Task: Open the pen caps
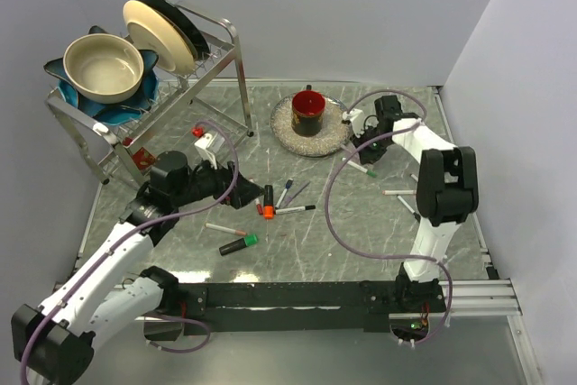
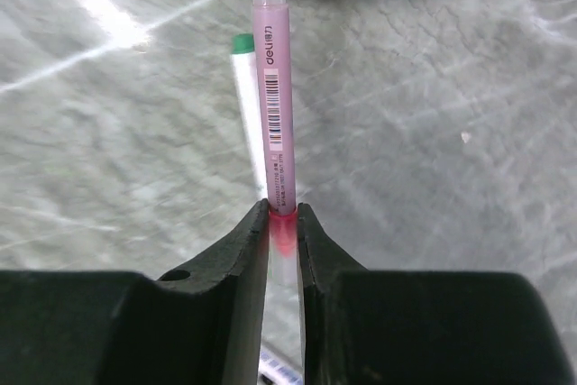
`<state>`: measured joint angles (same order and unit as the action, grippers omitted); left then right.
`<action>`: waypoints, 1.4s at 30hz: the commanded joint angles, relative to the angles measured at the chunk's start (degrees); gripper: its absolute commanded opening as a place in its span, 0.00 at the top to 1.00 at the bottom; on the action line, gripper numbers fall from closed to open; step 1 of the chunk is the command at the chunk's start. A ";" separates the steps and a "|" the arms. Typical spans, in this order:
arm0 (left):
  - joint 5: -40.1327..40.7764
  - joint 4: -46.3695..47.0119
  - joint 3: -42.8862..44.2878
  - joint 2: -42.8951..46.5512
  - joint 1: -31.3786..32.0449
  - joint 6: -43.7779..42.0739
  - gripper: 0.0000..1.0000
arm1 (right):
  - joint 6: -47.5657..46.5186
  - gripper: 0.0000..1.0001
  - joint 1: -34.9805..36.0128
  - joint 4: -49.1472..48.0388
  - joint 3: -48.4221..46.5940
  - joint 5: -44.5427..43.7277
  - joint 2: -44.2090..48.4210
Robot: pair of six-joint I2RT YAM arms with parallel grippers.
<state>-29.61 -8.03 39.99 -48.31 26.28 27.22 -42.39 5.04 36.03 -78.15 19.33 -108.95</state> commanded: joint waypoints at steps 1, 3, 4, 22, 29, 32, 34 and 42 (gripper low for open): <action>-2.31 11.09 -2.63 0.33 4.11 8.98 0.01 | 8.53 1.00 -0.90 -2.89 3.78 4.56 8.91; -0.99 15.65 -4.55 0.06 7.44 12.14 0.01 | 11.78 1.00 -1.43 -2.37 6.07 9.21 11.11; 0.24 17.24 -5.26 -0.55 8.51 13.28 0.01 | 12.85 1.00 -2.04 -2.11 7.91 11.41 13.65; 22.75 37.31 6.85 -32.18 28.91 26.92 0.01 | 74.81 1.00 -7.41 -38.66 40.79 28.12 52.25; 22.49 33.09 17.56 -41.85 30.49 24.64 0.16 | 79.92 1.00 -7.59 -41.48 42.56 34.88 50.86; 22.75 30.45 20.38 -45.19 30.58 23.67 0.25 | 80.53 1.00 -7.59 -41.13 41.94 36.12 50.23; 22.49 30.18 21.18 -47.04 30.67 22.62 0.29 | 80.80 1.00 -7.59 -41.83 42.38 36.65 50.85; 25.38 27.63 25.66 -50.03 30.67 19.98 0.42 | 82.21 1.00 -7.59 -43.50 43.43 38.93 50.76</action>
<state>-6.26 19.97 61.67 -98.10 56.62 49.93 38.37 -2.28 -4.01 -35.27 55.70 -58.83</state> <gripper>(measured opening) 0.594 0.218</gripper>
